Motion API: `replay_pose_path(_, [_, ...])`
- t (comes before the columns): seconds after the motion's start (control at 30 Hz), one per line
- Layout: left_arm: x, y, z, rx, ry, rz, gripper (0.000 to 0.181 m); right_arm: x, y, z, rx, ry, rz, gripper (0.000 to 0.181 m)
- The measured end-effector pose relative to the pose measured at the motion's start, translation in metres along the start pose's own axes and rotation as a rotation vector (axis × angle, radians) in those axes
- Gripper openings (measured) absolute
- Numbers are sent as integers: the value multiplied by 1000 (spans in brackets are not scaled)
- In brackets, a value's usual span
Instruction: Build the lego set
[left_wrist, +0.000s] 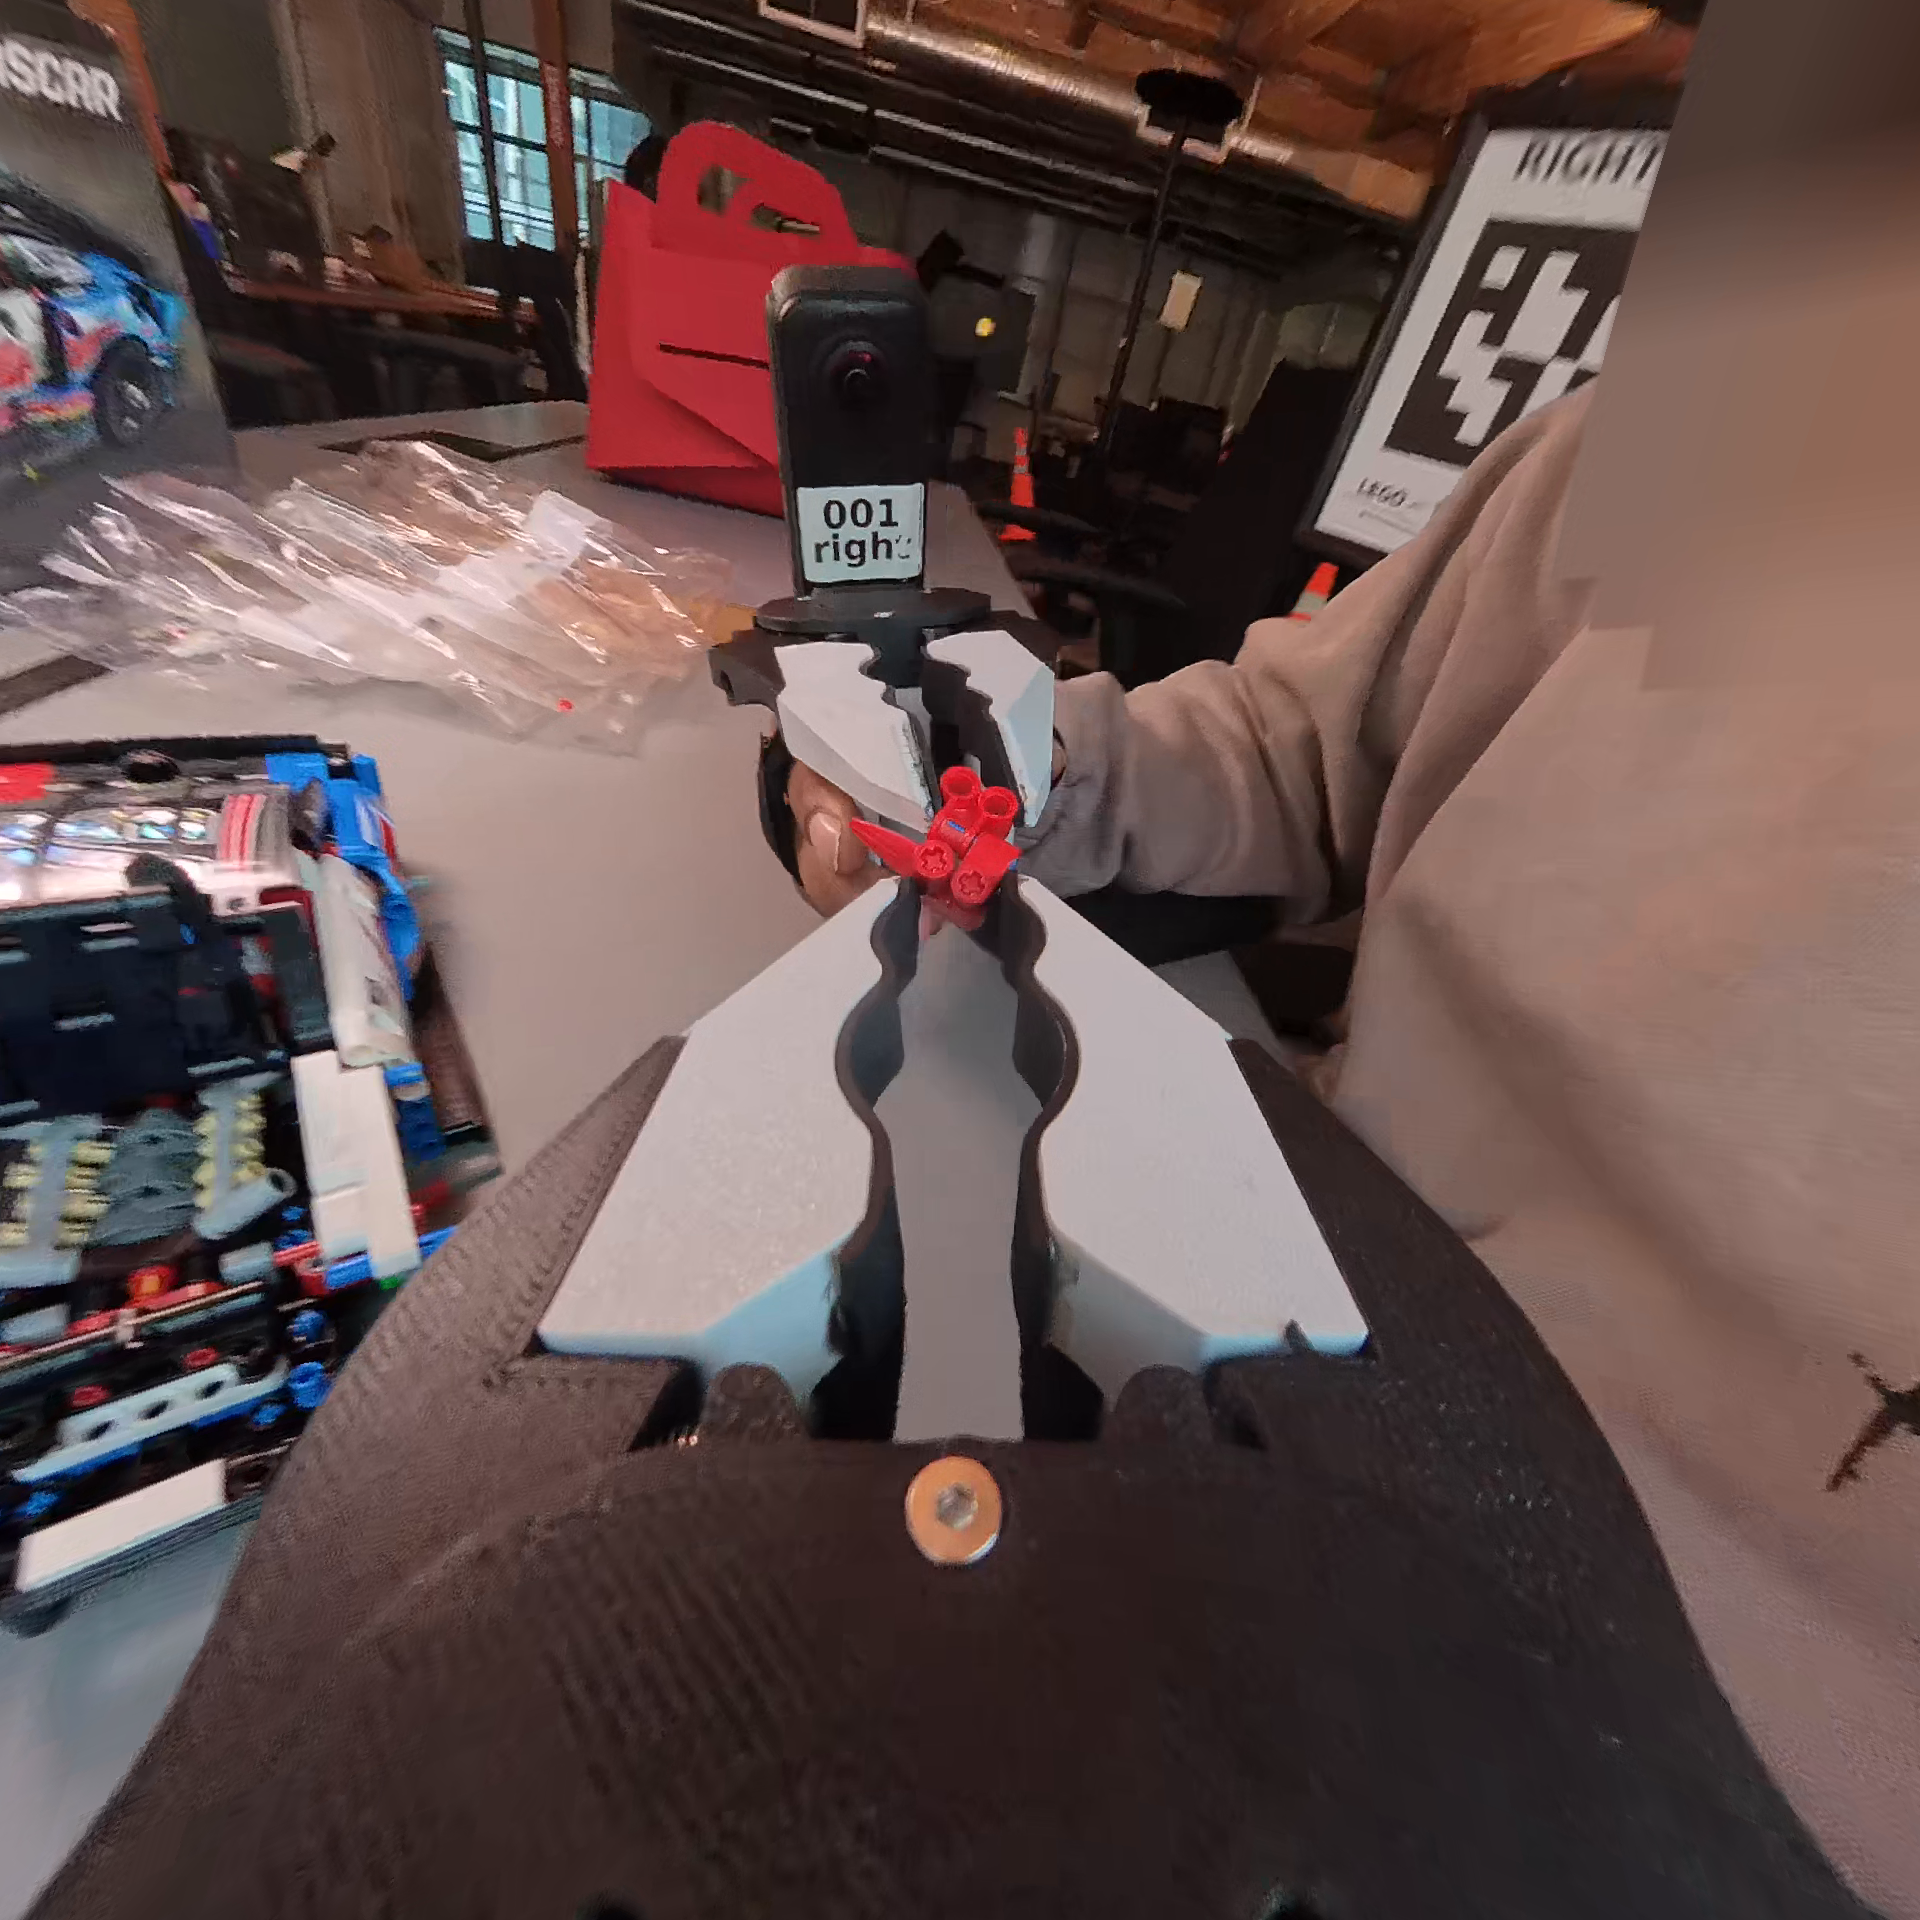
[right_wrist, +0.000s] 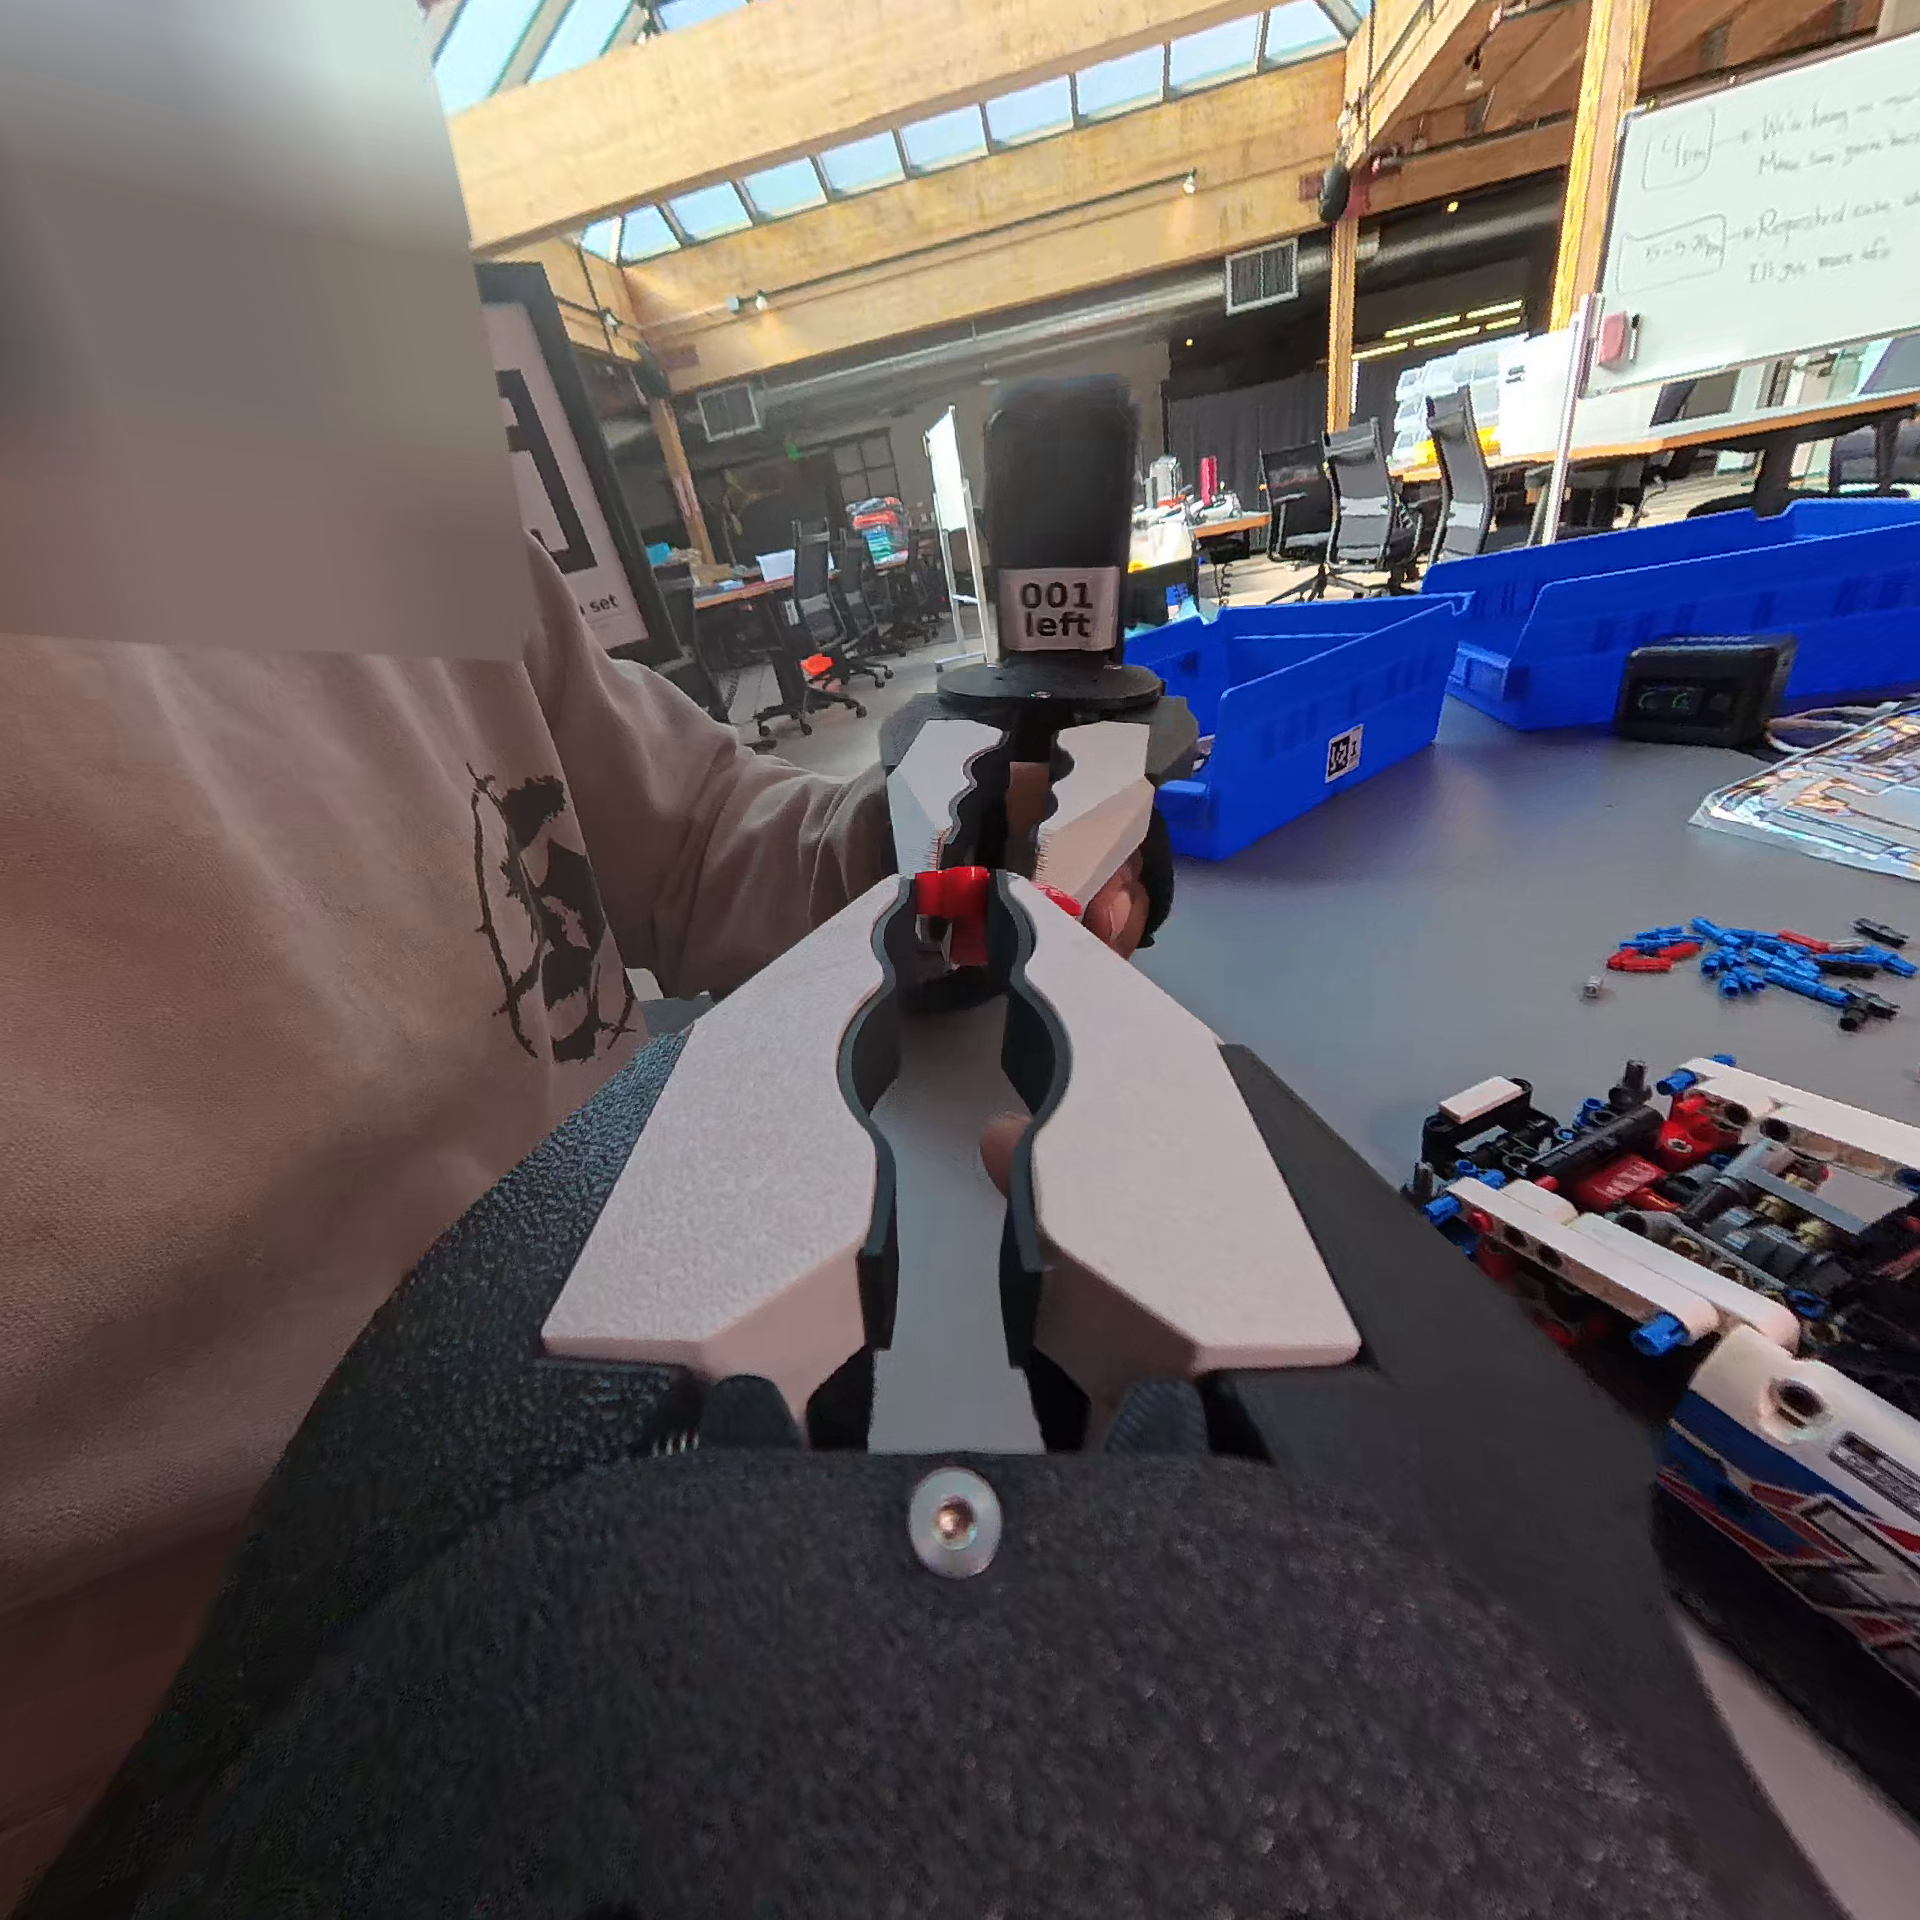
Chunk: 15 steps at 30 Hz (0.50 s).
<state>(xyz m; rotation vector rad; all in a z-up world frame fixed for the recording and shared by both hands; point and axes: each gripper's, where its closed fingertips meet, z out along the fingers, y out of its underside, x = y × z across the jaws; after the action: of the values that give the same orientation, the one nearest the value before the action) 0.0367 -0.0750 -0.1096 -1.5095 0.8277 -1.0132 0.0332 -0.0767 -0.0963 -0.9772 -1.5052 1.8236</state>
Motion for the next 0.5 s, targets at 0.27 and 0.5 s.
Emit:
replay_pose_path(0.27, [-20,10,-4,-224,-347,564,13,18,-4,-8,-86,194,-254,37])
replay_pose_path(0.5, [-23,22,0,-292,-360,596,13,22,21,4,-250,260,-377,43])
